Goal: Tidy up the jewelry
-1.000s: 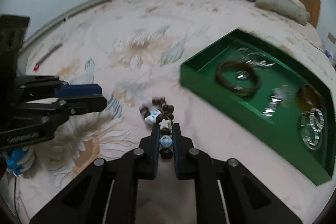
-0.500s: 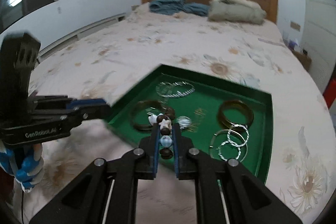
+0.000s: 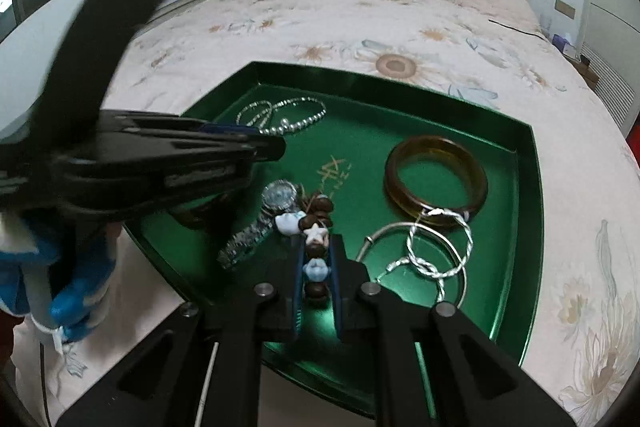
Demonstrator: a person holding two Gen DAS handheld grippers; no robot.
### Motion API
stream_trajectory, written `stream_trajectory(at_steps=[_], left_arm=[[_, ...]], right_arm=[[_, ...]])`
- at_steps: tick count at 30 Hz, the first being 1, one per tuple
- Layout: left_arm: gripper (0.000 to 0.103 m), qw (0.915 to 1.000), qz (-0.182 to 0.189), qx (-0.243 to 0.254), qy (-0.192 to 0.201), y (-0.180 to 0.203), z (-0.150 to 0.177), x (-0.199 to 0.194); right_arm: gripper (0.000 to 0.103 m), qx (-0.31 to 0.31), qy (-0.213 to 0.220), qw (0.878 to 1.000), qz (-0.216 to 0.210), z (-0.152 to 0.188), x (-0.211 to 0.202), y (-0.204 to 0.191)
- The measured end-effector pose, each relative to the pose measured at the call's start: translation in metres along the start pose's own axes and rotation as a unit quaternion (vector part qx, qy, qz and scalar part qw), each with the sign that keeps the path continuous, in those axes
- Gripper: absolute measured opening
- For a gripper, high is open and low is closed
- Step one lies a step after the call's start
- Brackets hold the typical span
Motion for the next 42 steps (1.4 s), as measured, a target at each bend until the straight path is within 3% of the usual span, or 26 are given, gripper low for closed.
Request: stream_trajectory(at_steps=[2,6,7,11,16,20,24,31,42], left_arm=[[0.021,0.9999,-0.011,0.001,0.005,0.0,-0.001,0.001],[0.048,0.9999,-0.005,0.0,0.011,-0.002,-0.002,-0.007],[0.051,0.9998,-0.006,0.0,0.018,-0.003,-0.003,-0.013],[0.053,0.999,0.004,-0.012,0.042,-0.009,-0.004,-0.048],[0.071,0.9953,-0.01,-0.015,0.095,-0.01,0.012,-0.118],[0.08,0.9886,-0.027,-0.017,0.147,-0.004,0.047,-0.185],[0.086,0.9809,-0.044,-0.024,0.188,0.004,0.09,-0.241],[0.102,0.9614,-0.103,-0.021,0.254,0.023,0.174,-0.33],[0.103,0.9555,-0.123,-0.002,0.268,0.044,0.248,-0.387]], right_arm=[[0.012,0.004,-0.001,1.0,-0.003,0.002,-0.001,0.003],[0.028,0.015,0.004,1.0,-0.003,0.005,-0.011,0.008],[0.032,0.015,0.005,1.0,-0.002,0.005,-0.013,0.008],[0.033,0.018,0.017,1.0,0.01,0.005,-0.036,0.01],[0.033,0.026,0.052,0.998,0.023,0.004,-0.085,0.006],[0.034,0.023,0.084,0.995,0.037,0.013,-0.132,-0.011],[0.043,0.022,0.119,0.991,0.048,0.034,-0.184,-0.034],[0.046,0.006,0.147,0.987,0.067,0.079,-0.253,-0.07],[0.057,0.01,0.171,0.981,0.087,0.147,-0.327,-0.102]])
Point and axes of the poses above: each gripper's, at about its wrist camera, not at the fingertips, and x roughly the way its jaws point, y to its right, z to its underside, the point moved 2 cm from there along x, roughly the way its jaws point, and after that the axes turned 2 degrees about y, right-handed, at the moved point
